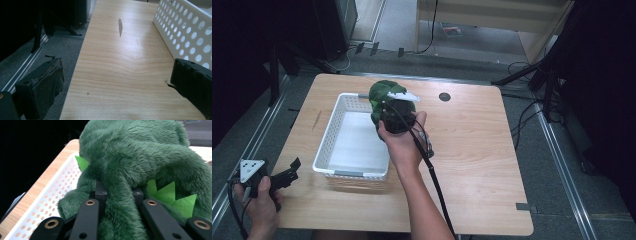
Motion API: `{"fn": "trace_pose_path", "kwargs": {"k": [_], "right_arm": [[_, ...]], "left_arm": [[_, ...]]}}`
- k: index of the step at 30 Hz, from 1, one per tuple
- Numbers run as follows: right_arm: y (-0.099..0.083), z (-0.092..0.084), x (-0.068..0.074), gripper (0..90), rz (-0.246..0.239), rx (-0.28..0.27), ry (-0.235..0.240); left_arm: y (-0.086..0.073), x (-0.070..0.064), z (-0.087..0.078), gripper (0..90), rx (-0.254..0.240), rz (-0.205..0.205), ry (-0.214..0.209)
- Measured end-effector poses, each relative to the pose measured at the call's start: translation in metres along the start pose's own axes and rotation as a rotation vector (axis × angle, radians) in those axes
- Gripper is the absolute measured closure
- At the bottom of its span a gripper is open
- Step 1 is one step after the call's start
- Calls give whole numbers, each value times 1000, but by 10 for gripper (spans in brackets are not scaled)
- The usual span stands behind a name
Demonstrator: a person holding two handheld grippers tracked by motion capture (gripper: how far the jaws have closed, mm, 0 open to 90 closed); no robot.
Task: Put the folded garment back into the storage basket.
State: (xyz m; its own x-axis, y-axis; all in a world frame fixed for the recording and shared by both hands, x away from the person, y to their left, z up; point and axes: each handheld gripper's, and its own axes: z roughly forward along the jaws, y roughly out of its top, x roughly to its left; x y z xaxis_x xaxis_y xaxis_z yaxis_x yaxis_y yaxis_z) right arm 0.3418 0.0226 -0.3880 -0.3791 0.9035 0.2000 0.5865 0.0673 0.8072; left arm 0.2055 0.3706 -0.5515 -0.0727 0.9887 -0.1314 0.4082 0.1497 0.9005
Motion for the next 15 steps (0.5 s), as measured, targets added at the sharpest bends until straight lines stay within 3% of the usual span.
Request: {"fn": "trace_pose_path", "kwargs": {"k": [15], "right_arm": [[-4,19,33,766,-7,12,57]], "left_arm": [[0,0,0,0,-2,1,2]]}}
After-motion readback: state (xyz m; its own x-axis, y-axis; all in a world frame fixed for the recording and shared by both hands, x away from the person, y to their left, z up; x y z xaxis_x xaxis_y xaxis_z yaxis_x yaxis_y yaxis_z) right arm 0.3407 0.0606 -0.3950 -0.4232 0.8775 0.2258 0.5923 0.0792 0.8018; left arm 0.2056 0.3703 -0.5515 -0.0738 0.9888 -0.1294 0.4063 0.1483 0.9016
